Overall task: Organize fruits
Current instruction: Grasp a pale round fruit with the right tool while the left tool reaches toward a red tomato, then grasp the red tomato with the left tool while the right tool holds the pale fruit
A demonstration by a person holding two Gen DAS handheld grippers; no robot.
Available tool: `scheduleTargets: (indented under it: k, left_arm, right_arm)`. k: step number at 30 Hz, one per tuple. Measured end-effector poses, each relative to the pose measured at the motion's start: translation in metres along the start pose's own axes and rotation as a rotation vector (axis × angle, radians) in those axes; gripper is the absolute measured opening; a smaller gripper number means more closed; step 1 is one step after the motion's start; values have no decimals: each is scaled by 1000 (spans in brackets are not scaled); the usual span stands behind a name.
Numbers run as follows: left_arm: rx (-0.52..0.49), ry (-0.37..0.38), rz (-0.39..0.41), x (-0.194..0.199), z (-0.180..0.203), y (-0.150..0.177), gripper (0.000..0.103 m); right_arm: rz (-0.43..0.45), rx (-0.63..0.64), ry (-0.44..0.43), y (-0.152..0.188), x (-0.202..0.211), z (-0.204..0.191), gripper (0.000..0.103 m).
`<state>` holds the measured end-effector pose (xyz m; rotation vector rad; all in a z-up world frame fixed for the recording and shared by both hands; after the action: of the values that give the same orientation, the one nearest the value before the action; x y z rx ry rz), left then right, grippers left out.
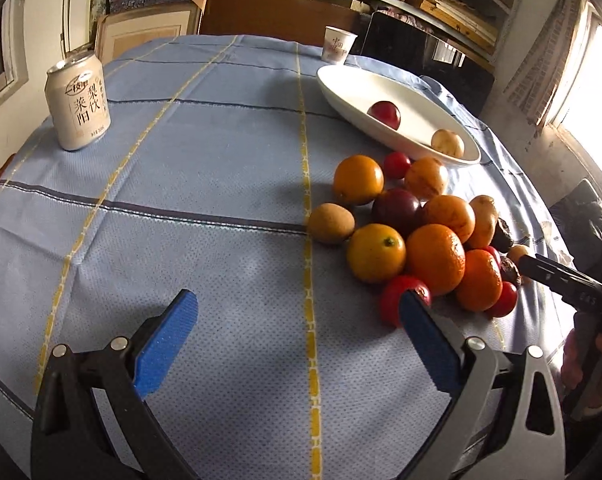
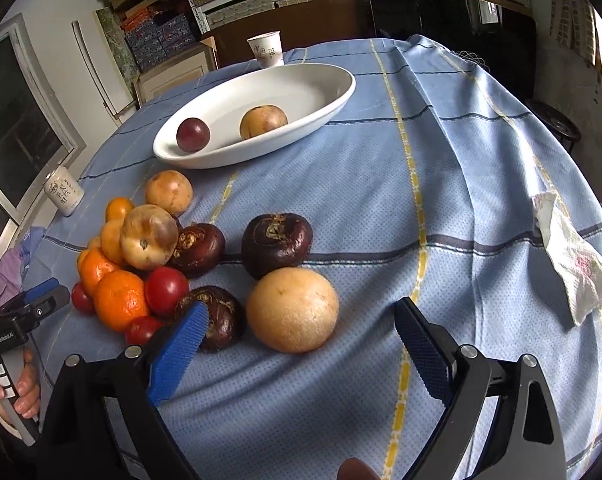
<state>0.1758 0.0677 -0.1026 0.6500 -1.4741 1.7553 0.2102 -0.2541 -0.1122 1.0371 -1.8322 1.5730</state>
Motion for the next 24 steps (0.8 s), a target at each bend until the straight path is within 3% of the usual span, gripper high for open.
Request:
scheduleTargets:
  k: [3,7,13,19,21,24]
  left_arm:
    - [0,2,-1,-1,0,0,99]
    - [3,6,-3,-1,1,0,99]
    - [3,8,-3,-1,1,0,99]
    - [7,18,-6,-1,0,0,99]
    - [-6,17,-1,0,3,-1,99]
    - [-72,46,19,6,16,1,99]
  right_arm:
    - [6,3,11,-6,-4,-3,93]
    - [17,-4,30,-8,-3,-1,77]
    - [40,36,61,-9,1,-8,69]
    - [-1,17,43,-6,-8,-4,57]
    - [2,2,22,-6,-7,0,56]
    - [3,1,11,-5,-6,1,46]
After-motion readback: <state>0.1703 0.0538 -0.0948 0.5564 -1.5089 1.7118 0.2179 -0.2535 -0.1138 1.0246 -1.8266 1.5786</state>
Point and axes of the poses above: each gripper's, at about its wrist camera, not at the fingertips, and x roughly against the way its jaws point, z to its right, y to its underside, the point moved 3 cm from there along -x, roughly the way its jaws point, and after that the axes turned 1 degree about y, right-handed, at the moved point
